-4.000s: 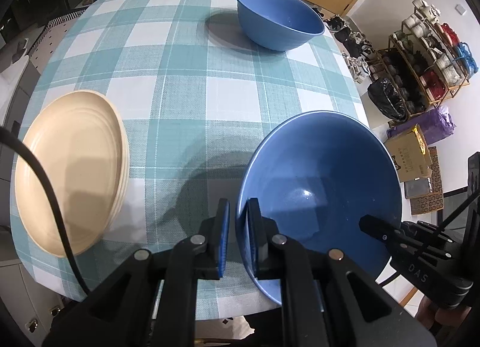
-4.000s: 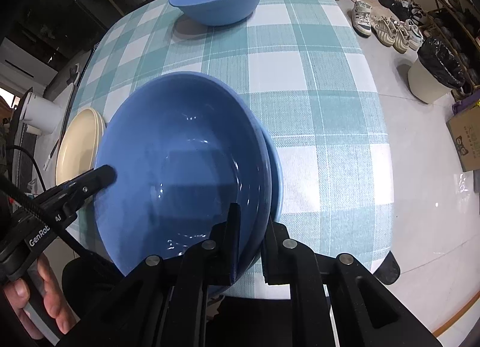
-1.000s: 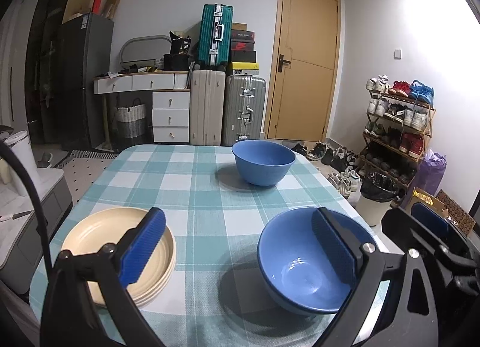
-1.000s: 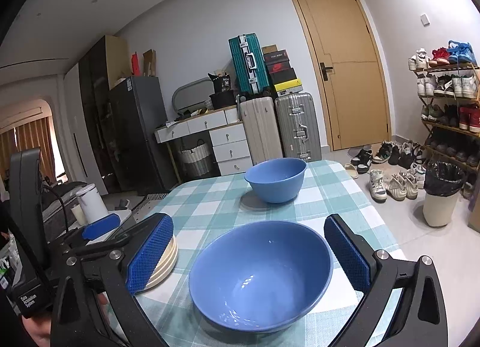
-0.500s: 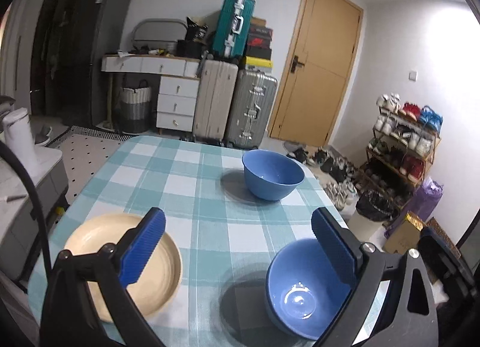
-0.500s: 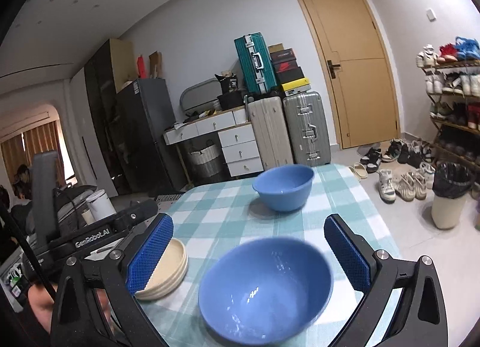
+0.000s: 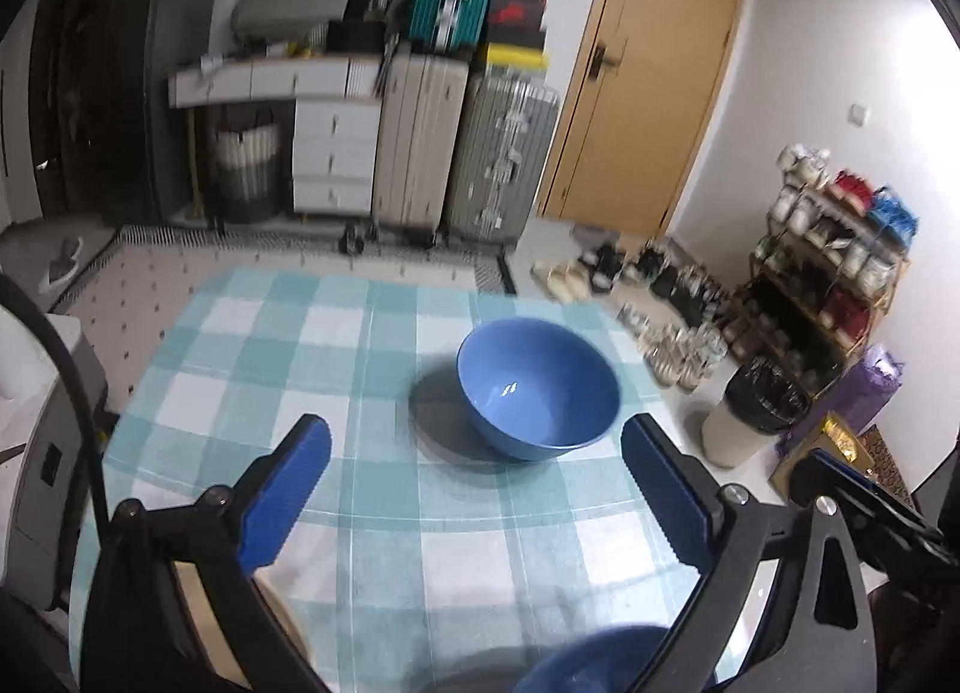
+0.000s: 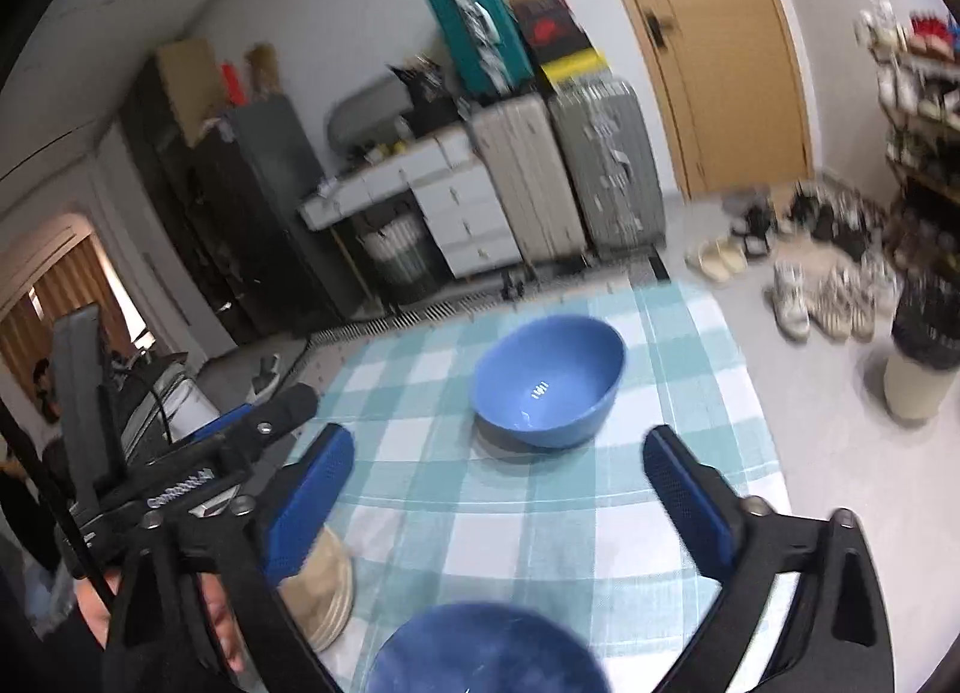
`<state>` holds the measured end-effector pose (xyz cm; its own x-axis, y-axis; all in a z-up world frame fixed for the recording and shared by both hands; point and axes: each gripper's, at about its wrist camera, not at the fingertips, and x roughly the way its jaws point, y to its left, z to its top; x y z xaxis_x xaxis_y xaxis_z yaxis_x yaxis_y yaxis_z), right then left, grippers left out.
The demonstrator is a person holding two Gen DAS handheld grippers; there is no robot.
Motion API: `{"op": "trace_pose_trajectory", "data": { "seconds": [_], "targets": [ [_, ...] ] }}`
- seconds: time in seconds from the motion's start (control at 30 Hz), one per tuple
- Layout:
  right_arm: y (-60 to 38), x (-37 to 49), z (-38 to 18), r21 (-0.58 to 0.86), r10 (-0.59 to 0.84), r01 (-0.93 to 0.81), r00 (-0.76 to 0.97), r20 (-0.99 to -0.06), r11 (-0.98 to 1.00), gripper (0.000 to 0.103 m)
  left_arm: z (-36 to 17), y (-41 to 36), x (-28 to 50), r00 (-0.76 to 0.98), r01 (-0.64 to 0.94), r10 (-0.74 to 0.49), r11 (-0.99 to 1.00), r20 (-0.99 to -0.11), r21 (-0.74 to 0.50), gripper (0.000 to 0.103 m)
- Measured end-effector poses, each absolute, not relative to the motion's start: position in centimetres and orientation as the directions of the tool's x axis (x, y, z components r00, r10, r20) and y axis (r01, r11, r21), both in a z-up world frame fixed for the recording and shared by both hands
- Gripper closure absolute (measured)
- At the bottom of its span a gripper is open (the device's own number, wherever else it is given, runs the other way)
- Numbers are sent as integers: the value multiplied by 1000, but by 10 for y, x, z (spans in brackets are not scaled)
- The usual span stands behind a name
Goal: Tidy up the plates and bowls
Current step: 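Move both grippers toward the last light-blue bowl, then close the left gripper on the rim of the last light-blue bowl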
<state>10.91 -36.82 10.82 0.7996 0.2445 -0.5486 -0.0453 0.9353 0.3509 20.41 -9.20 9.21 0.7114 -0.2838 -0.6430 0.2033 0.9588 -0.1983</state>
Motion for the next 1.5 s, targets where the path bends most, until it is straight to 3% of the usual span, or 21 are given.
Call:
{"op": "trace_pose_trajectory", "data": {
  "seconds": [0.03,0.07,0.43,0.67,0.73,1.0,1.1,1.17,1.33,1.43,1.5],
  "targets": [
    [-375,130,101,374,264,-33,767,-585,927,23,87,-98,215,697,206,-269,963,-665,-174,7],
    [-379,144,96,391,277,-22,743,-609,920,25,81,-105,229,682,212,-256,966,-685,-149,7],
    [-421,288,19,420,274,144,566,-777,896,31,9,-136,347,505,168,-183,979,-843,-112,11],
    [-422,331,-13,380,260,132,527,-809,915,35,-20,-144,378,463,156,-187,979,-867,-129,13],
    [-423,341,-23,367,251,139,512,-822,920,45,-26,-147,384,440,155,-203,977,-875,-149,20],
    [-428,358,-47,357,242,162,482,-842,920,59,-45,-163,395,384,177,-188,976,-904,-128,31],
    [-430,361,-51,350,233,175,475,-849,920,77,-52,-166,396,364,171,-200,974,-910,-146,41],
    [-432,363,-54,354,235,181,471,-850,917,77,-58,-169,398,341,172,-200,974,-919,-148,46],
    [-429,364,-57,346,242,154,463,-853,926,94,-66,-173,399,314,177,-192,974,-930,-141,80],
    [-425,364,-56,333,238,142,455,-858,932,95,-70,-177,397,303,191,-191,972,-934,-137,93],
    [-424,363,-55,327,234,139,453,-860,935,95,-72,-180,395,308,212,-172,971,-936,-109,94]
  ]
}}
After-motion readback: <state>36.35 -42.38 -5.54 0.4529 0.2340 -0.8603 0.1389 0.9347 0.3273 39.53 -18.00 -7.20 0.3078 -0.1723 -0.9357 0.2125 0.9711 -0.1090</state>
